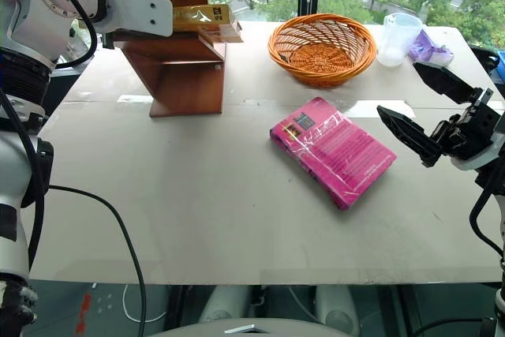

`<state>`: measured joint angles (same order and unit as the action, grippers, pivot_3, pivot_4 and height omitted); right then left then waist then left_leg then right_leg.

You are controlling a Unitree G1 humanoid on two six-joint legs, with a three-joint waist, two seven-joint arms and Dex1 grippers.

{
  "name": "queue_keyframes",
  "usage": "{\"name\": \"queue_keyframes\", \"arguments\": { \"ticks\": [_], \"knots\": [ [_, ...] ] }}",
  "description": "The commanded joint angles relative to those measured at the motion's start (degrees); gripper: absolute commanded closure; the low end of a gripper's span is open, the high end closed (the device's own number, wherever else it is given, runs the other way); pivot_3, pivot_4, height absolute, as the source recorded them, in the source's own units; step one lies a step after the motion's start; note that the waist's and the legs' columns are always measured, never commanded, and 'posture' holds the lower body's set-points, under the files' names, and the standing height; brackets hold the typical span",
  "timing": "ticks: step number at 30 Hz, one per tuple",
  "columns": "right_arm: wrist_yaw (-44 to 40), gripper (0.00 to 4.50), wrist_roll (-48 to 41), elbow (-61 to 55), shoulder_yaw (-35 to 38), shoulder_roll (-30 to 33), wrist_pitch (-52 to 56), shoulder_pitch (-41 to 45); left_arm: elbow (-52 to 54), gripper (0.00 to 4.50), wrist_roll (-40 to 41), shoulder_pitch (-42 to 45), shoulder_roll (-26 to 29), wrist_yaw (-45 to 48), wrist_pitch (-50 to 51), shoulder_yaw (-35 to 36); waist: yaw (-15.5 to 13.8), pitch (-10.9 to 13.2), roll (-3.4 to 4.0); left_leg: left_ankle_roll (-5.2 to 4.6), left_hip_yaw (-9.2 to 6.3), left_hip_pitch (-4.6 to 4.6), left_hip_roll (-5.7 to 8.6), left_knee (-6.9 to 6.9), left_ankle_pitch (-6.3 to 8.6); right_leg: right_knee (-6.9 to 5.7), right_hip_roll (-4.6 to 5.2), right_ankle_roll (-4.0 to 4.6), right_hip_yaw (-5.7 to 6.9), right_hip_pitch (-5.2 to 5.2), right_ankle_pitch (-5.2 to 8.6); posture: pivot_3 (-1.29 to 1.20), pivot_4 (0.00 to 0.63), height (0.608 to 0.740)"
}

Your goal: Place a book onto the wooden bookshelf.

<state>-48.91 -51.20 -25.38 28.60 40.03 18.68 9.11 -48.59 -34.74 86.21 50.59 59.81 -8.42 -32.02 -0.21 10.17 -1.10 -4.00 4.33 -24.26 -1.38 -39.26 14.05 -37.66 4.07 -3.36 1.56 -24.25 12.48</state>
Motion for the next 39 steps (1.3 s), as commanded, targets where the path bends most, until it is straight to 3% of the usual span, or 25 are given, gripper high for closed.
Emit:
{"name": "queue_keyframes", "arguments": {
  "ticks": [1,5,6,7,10,14,17,23,26,28,31,39],
  "knots": [
    [1.27,0.00,-1.47,-2.39,2.14,0.84,-0.11,0.24,0.04,2.30,0.37,1.27,2.15,1.08,-0.22,3.28,0.38,0.00,0.00,0.00,0.00,0.01,0.00,0.00,0.00,-0.02,0.00,0.16,-0.02,0.00,0.08,0.00,0.150,0.733],
    [1.43,0.00,-1.84,-1.96,2.60,1.88,0.04,0.59,11.65,0.88,10.86,-0.36,5.08,12.33,5.35,11.81,0.91,0.01,-0.01,0.00,0.04,-0.21,-0.01,-0.02,0.00,0.02,0.03,0.23,-0.05,-0.16,-0.16,0.00,0.150,0.733],
    [1.33,0.00,-2.05,-1.88,2.84,2.07,0.03,0.50,14.54,0.31,12.76,-1.29,5.57,14.96,7.75,13.36,0.85,0.01,-0.02,0.01,0.06,-0.53,0.01,-0.06,-0.01,0.02,0.05,0.19,-0.06,-0.45,-0.19,0.00,0.150,0.733],
    [1.25,0.00,-2.28,-1.66,2.87,2.38,0.12,0.89,22.01,0.02,18.59,-3.18,6.31,20.32,16.91,17.10,0.80,0.01,-0.01,0.02,0.08,-0.67,0.02,-0.09,-0.01,0.02,0.06,0.18,-0.07,-0.56,-0.19,0.00,0.150,0.733],
    [1.06,0.00,-3.36,-0.59,2.72,3.19,0.84,2.89,43.14,0.02,34.94,-10.39,9.11,29.93,41.35,27.44,0.93,0.02,-0.01,0.26,0.12,-0.72,0.05,-0.08,-0.15,0.12,0.09,0.05,-0.10,-0.56,-0.11,0.00,0.150,0.733],
    [0.31,0.00,-4.92,1.25,2.23,4.54,2.53,5.42,64.17,0.02,49.52,-20.96,7.14,26.17,68.70,37.92,0.95,0.03,-0.04,0.27,0.12,-0.69,0.09,-0.08,-0.14,0.19,0.12,-0.03,-0.20,-0.51,-0.07,0.00,0.150,0.733],
    [-0.13,0.00,-5.67,1.95,1.93,5.38,3.67,6.81,73.36,0.02,55.98,-26.13,1.16,18.80,79.31,42.87,0.36,0.05,-0.07,0.04,-0.10,-0.51,0.11,-0.11,-0.01,0.05,0.10,-0.24,-0.02,-0.29,0.07,0.00,0.150,0.733],
    [0.60,0.00,-4.89,1.45,1.74,6.53,5.98,6.21,82.50,0.02,55.59,-42.47,-14.99,-0.41,73.83,43.52,0.26,0.04,-0.06,0.06,-0.17,0.55,0.10,-0.11,-0.03,0.05,0.06,0.00,-0.10,0.72,0.22,0.00,0.150,0.733],
    [-0.58,0.00,-0.72,1.96,2.16,8.01,6.49,0.80,80.95,0.02,54.74,-48.95,-22.74,-8.05,66.59,43.50,-0.02,0.02,-0.10,0.06,-0.18,0.46,0.09,-0.12,-0.04,0.02,0.06,0.29,-0.12,0.64,0.04,0.00,0.150,0.733],
    [-0.93,0.00,1.87,2.98,2.97,8.68,6.36,-3.43,79.69,0.02,55.52,-53.11,-25.07,-10.09,63.75,43.71,-0.47,-0.01,-0.12,0.06,-0.12,0.49,0.12,-0.08,-0.02,0.06,0.13,0.31,-0.18,0.68,0.03,0.00,0.150,0.733],
    [-1.87,0.00,5.83,4.97,5.29,9.06,5.80,-10.72,78.43,0.02,56.86,-61.09,-24.97,-10.52,59.29,45.18,-0.55,-0.05,-0.06,0.06,-0.04,0.40,0.12,0.05,-0.02,0.20,0.13,0.28,-0.26,0.57,0.01,0.00,0.150,0.733],
    [-6.94,0.00,14.98,8.54,14.95,10.04,2.78,-28.13,75.01,0.02,59.57,-80.01,-14.47,-3.44,49.60,50.84,-0.57,-0.07,0.00,0.05,-0.02,0.36,0.09,0.11,0.02,0.31,0.19,0.35,-0.22,0.47,0.05,0.00,0.150,0.733]
  ]
}}
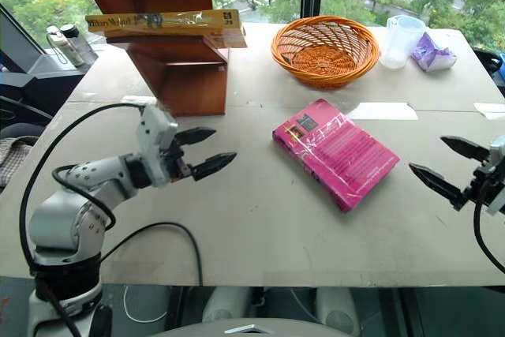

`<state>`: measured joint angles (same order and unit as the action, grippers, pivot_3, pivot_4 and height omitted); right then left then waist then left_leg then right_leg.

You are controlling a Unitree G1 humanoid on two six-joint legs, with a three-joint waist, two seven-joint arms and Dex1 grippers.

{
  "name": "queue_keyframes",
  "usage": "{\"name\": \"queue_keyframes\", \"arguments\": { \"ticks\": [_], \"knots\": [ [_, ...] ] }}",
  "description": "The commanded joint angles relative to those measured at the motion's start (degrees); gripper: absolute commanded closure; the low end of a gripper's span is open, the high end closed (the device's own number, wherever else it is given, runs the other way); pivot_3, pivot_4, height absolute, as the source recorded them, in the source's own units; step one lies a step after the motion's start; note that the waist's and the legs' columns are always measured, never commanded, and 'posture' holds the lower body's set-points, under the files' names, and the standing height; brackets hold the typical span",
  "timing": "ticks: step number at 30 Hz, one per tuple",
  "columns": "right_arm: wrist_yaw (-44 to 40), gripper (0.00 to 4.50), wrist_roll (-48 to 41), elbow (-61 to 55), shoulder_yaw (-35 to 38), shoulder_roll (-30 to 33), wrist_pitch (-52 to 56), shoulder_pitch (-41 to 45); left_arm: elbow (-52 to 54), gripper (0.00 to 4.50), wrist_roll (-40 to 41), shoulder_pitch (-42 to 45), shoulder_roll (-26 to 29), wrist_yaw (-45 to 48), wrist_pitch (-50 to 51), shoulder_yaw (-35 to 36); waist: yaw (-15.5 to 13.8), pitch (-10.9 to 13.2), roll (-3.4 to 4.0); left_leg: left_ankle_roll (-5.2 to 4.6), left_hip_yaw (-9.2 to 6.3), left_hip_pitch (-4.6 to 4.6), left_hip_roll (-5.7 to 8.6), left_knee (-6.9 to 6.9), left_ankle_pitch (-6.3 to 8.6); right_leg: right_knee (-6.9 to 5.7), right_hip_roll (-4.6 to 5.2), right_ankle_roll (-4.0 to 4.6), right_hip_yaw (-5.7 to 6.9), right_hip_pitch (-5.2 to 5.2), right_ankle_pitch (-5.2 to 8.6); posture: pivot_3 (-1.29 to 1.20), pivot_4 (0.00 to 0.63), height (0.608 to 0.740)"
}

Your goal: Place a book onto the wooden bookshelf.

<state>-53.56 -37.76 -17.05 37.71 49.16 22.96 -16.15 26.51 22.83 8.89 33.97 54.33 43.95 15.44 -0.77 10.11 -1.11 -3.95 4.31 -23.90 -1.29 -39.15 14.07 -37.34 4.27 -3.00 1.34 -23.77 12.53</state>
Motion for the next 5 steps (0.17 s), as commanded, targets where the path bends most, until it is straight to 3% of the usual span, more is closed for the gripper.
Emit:
{"name": "queue_keyframes", "arguments": {
  "ticks": [1,5],
  "knots": [
    [-3.30,0.00,1.92,0.69,6.78,1.12,-1.73,-4.23,0.22,0.02,2.43,-3.86,2.77,2.08,-3.31,3.46,-0.01,-0.01,0.02,0.01,-0.03,0.03,-0.01,0.02,0.01,0.03,0.25,0.01,0.02,0.02,0.01,0.00,0.150,0.733],
    [-5.31,0.00,2.91,2.81,8.39,1.49,-2.03,-6.27,-0.02,0.02,2.59,-6.92,3.74,1.30,-5.19,2.31,-0.04,-0.03,0.05,0.27,-0.11,0.02,-0.02,0.01,0.16,0.27,0.53,-0.02,0.16,0.05,0.01,0.00,0.150,0.733]
  ]
}}
